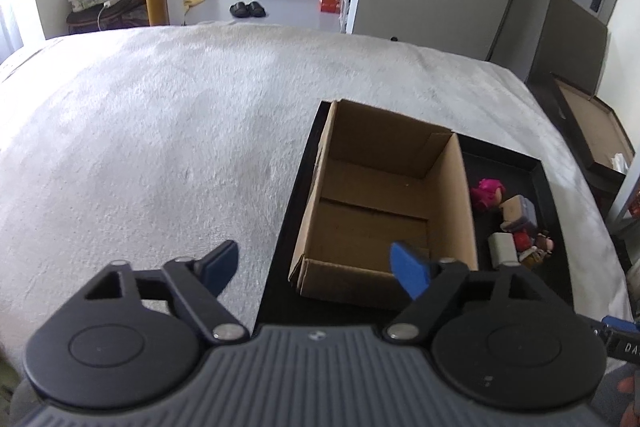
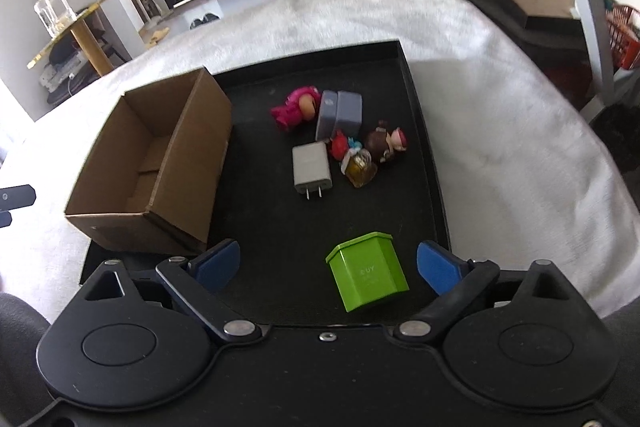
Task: Organize rigid objects
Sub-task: 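Grasp the box wall with the left tool while the right tool grasps the green cup, then carry the green cup with the right tool and drop it into the box, then move the right tool back over the tray toward the white charger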
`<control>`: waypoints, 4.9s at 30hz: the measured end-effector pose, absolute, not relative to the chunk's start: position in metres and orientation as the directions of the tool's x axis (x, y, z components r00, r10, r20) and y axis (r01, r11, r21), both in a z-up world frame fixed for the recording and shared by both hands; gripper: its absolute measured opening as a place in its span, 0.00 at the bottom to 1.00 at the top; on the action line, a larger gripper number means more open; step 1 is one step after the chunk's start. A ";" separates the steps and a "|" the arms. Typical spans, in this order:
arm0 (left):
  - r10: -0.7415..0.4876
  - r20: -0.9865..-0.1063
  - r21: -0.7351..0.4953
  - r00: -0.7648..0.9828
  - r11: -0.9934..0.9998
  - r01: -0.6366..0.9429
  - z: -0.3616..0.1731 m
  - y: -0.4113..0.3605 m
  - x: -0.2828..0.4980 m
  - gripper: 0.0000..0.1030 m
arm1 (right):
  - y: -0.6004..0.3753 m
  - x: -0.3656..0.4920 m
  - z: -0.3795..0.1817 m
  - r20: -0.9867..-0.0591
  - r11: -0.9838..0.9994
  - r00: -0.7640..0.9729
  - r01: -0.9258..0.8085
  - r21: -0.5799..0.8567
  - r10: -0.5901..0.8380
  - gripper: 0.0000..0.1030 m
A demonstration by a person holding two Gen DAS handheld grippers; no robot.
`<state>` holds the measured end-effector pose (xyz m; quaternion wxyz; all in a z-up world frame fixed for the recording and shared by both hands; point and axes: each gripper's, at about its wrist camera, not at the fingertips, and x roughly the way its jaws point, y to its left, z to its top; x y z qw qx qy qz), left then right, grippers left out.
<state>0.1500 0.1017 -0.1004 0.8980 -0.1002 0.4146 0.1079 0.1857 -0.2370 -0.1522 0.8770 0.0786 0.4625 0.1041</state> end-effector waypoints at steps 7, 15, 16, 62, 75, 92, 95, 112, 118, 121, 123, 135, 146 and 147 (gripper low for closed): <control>0.114 -0.789 -0.088 0.604 0.951 -0.295 -0.126 0.105 0.175 0.59 | -0.241 0.204 -0.179 -0.835 0.969 0.493 -0.083 0.234 0.244 0.84; 0.122 -0.828 -0.099 0.547 0.928 -0.358 -0.152 0.113 0.196 0.41 | -0.247 0.218 -0.207 -0.885 0.977 0.414 -0.062 0.206 0.213 0.73; 0.132 -0.830 -0.088 0.541 0.928 -0.361 -0.152 0.112 0.198 0.38 | -0.247 0.219 -0.210 -0.892 0.976 0.398 -0.057 0.211 0.216 0.70; 0.038 -0.799 -0.259 0.601 0.879 -0.400 -0.171 0.135 0.181 0.14 | -0.210 0.231 -0.216 -0.878 0.965 0.406 -0.058 0.254 0.256 0.70; 0.005 -0.788 -0.296 0.615 0.874 -0.386 -0.177 0.140 0.185 0.14 | -0.182 0.228 -0.212 -0.895 0.978 0.400 -0.149 0.148 0.196 0.53; 0.004 -0.772 -0.299 0.635 0.880 -0.370 -0.177 0.140 0.183 0.14 | -0.131 0.262 -0.144 -0.806 0.957 0.531 -0.248 0.149 0.262 0.53; -0.004 -0.771 -0.313 0.637 0.873 -0.373 -0.177 0.142 0.182 0.14 | -0.122 0.266 -0.135 -0.789 0.953 0.549 -0.262 0.152 0.277 0.53; -0.018 -0.760 -0.326 0.650 0.876 -0.357 -0.179 0.145 0.182 0.15 | -0.060 0.296 -0.118 -0.747 0.894 0.525 -0.396 0.209 0.408 0.53; -0.006 -0.753 -0.305 0.658 0.889 -0.341 -0.177 0.140 0.183 0.15 | -0.038 0.306 -0.125 -0.737 0.863 0.496 -0.447 0.236 0.458 0.55; -0.003 -0.757 -0.304 0.653 0.887 -0.349 -0.178 0.140 0.183 0.15 | -0.032 0.305 -0.126 -0.715 0.846 0.503 -0.477 0.240 0.486 0.67; -0.009 -0.760 -0.312 0.650 0.882 -0.353 -0.178 0.140 0.183 0.15 | -0.035 0.305 -0.127 -0.705 0.842 0.503 -0.473 0.260 0.500 0.67; 0.061 -0.778 -0.231 0.625 0.897 -0.376 -0.172 0.126 0.188 0.14 | -0.095 0.294 -0.129 -0.688 0.849 0.506 -0.394 0.351 0.520 0.69; 0.174 -0.757 -0.135 0.630 0.902 -0.411 -0.154 0.107 0.183 0.15 | -0.144 0.278 -0.137 -0.699 0.868 0.516 -0.315 0.384 0.496 0.73; 0.182 -0.755 -0.127 0.630 0.902 -0.412 -0.151 0.105 0.182 0.15 | -0.151 0.275 -0.138 -0.699 0.871 0.520 -0.310 0.382 0.492 0.73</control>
